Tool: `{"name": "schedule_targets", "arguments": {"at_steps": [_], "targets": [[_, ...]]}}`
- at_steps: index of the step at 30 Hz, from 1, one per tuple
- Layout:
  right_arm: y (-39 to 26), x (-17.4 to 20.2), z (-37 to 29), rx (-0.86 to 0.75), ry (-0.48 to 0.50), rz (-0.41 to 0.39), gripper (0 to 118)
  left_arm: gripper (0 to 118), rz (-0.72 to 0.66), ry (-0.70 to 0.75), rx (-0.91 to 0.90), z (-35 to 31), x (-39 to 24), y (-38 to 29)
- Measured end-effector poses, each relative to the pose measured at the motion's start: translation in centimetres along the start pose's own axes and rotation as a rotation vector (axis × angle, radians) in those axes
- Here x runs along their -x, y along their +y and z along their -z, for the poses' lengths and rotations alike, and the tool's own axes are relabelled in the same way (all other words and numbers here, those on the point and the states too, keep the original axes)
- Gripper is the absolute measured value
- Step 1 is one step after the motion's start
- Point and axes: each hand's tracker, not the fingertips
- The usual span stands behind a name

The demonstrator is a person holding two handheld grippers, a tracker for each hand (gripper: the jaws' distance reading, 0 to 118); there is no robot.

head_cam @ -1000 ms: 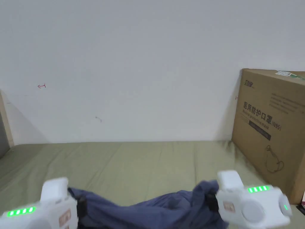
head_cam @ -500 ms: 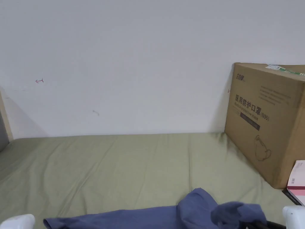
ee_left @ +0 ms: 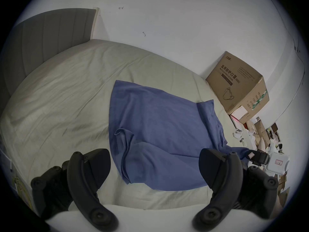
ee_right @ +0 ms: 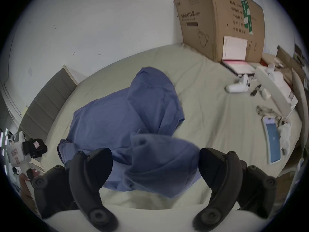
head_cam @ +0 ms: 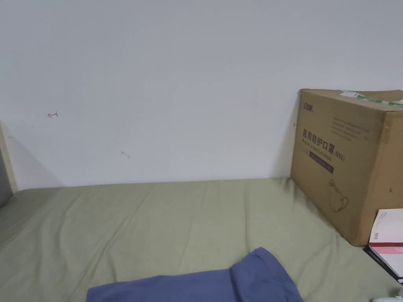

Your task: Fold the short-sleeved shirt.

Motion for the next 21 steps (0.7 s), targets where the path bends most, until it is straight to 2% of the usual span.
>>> {"name": "schedule_targets", "arguments": {"at_steps": [4, 10, 11, 12, 13, 14, 15, 16, 17, 19, 21], "targets": [[1.6, 1.3, -3.1, -0.146, -0.041, -0.07, 106, 110, 0.052, -0.015, -0.09, -2.0, -1.5, 1.8], [4.2, 3.6, -9.3, -0.467, 0.093, -0.091, 105, 109, 0.132, -0.024, -0.324, -5.9, -4.8, 4.8], [4.5, 3.9, -9.8, -0.501, 0.108, -0.099, 105, 105, 0.136, -0.039, -0.355, -6.4, -5.2, 5.0], [4.7, 4.1, -10.3, -0.544, 0.126, -0.108, 104, 95, 0.14, -0.054, -0.392, -6.8, -5.5, 5.2], [4.8, 4.3, -10.6, -0.589, 0.16, -0.111, 93, 63, 0.15, -0.064, -0.419, -7.0, -5.8, 5.4], [4.9, 4.4, -10.8, -0.619, 0.185, -0.113, 69, 24, 0.164, -0.056, -0.431, -6.8, -6.0, 5.7], [5.2, 4.7, -10.5, -0.641, 0.19, -0.115, 27, 0, 0.188, 0.006, -0.441, -6.6, -6.3, 5.8], [5.5, 4.9, -9.9, -0.608, 0.133, -0.113, 0, 0, 0.205, 0.034, -0.469, -6.7, -6.5, 5.7], [5.7, 4.8, -9.6, -0.621, 0.138, -0.104, 0, 0, 0.206, 0.0, -0.463, -6.5, -6.6, 5.7], [6.7, 4.6, -8.4, -0.579, 0.225, -0.085, 0, 0, 0.203, -0.026, -0.469, -6.0, -6.6, 6.2], [7.0, 4.9, -7.5, -0.583, 0.192, -0.099, 0, 0, 0.199, -0.005, -0.477, -5.5, -6.5, 7.4]]}}
